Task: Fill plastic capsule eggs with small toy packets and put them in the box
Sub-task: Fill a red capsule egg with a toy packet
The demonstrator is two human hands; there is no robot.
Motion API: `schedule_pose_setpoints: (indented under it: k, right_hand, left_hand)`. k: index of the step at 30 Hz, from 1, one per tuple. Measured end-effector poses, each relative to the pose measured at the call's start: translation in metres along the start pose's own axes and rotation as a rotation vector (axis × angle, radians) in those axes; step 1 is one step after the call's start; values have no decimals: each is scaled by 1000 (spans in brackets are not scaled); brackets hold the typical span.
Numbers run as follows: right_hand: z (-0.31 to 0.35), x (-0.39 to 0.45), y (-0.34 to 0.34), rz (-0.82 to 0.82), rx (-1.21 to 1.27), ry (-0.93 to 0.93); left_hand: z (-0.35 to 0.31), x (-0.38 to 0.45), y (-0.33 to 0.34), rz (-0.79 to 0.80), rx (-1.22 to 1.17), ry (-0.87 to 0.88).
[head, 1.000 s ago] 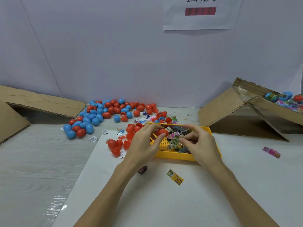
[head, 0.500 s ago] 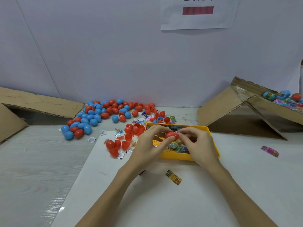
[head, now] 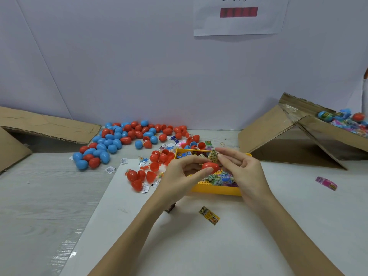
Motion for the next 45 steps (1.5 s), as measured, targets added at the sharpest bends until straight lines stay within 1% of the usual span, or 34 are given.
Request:
schedule_pose_setpoints:
  k: [2,5,7,9,11,13,16,19,22,24,26,30,33,38,41,43,45]
  right_hand:
    - [7,-1,3,37,-88,-80]
    - [24,-5,11,101,-376,-320]
    - [30,-11,20,154,-560,-463]
    - [28,-15,27,201,-685,-534]
    - [26,-18,30,227,-759,-559]
    - [24,-19,32,243,-808,-587]
    - [19,-20,36,282,-839,-582]
    - [17,-21,38,268,-893,-606]
    - [23,-22,38,216,-894,-658]
    - [25,-21,36,181,-852,-650]
    - [25,-18,30,122,-802,-601]
    - [14,-4,5,-19,-612,-346]
    - [6,0,-6,-80,-433,-205]
    - [-6,-3,-2,-42,-290,-61]
    - [-10,-2,-4,-65,-237,3]
    - [-12,-2,-4,-73,-205,26]
    - [-9,-3,-3,-73,-223,-9]
  left_hand:
    - [-7,0,-3,6,122,115]
    - [-17,-4,1,88,369,336]
    - [-17,-6,5,125,443,391]
    - [-19,-7,7,134,445,408]
    - [-18,-7,8,138,451,413]
    - [-16,-6,8,144,461,394]
    - [-12,-6,7,158,472,348]
    - [-6,-7,7,184,481,303]
    - [-5,-6,4,171,438,262]
    - [-5,-4,1,145,409,228]
    - [-4,0,-5,102,370,188]
    - [3,8,-18,2,203,54]
    - [7,8,-19,-24,114,-6]
    - [11,7,-17,-55,103,-26]
    - [14,8,-19,-92,107,-48]
    - [15,8,-20,-97,99,-56]
    - [15,8,-20,-97,87,-64]
Point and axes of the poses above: each hand's wrist, its own x-axis towards the middle knuckle, its own y-axis out of the palm, z = x × y, the point moved 10 cm from there along x, towards the middle knuckle, and after that the axes turned 12 degrees about -z, right-handed, at the moved point
